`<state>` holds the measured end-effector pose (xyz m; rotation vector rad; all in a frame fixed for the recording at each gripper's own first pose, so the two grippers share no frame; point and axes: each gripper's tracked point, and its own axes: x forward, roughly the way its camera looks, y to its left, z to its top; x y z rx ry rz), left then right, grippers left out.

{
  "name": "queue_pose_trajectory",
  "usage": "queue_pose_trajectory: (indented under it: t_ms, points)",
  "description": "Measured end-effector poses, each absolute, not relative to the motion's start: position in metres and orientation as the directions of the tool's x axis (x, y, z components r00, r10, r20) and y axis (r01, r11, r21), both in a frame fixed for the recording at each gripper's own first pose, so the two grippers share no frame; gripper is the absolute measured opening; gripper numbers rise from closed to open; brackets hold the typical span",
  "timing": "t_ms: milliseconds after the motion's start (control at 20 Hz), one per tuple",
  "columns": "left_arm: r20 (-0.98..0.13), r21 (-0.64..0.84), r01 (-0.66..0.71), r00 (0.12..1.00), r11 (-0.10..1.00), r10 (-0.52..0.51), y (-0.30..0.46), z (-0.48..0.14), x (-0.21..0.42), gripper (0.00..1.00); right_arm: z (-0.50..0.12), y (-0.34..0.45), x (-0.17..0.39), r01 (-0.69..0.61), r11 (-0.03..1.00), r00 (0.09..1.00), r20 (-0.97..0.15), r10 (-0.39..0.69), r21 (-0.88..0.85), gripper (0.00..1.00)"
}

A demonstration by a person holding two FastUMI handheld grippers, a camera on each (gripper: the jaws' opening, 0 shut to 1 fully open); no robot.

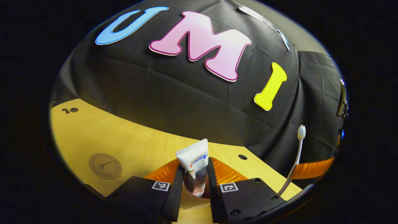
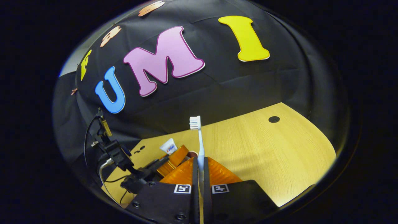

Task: Put the toothbrush and toothpaste on the desktop into the cup, then pick up the cup and place it on the coaster on the desktop.

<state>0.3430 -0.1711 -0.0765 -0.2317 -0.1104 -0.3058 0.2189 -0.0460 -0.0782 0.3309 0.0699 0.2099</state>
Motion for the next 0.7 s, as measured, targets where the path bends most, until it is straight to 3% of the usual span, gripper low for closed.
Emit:
queue_pose_trajectory:
  t_ms: [100, 150, 250, 300, 700]
  points:
    - [0.145, -0.222, 0.311, 0.948, 0.924, -0.284, -0.168, -0.073, 0.335, 0.45, -0.059, -0.041, 0.23, -0.214, 0.905, 0.975, 0.017, 0.223, 0.367, 0.09]
    - [0.15, -0.231, 0.316, 0.946, 0.92, -0.287, -0.167, -0.072, 0.331, 0.55, -0.051, -0.039, 0.236, -0.222, 0.896, 0.974, 0.038, 0.226, 0.384, 0.09]
    - [0.159, -0.243, 0.318, 0.945, 0.916, -0.286, -0.163, -0.068, 0.323, 0.36, -0.037, -0.034, 0.248, -0.236, 0.881, 0.971, 0.079, 0.223, 0.409, 0.09]
    - [0.159, -0.246, 0.314, 0.946, 0.917, -0.282, -0.159, -0.068, 0.319, 0.46, -0.031, -0.032, 0.254, -0.241, 0.875, 0.97, 0.099, 0.22, 0.42, 0.1]
    - [0.148, -0.272, 0.32, 0.946, 0.908, -0.29, -0.142, -0.072, 0.295, 0.46, -0.055, -0.009, 0.293, -0.236, 0.875, 0.972, 0.085, 0.221, 0.422, 0.09]
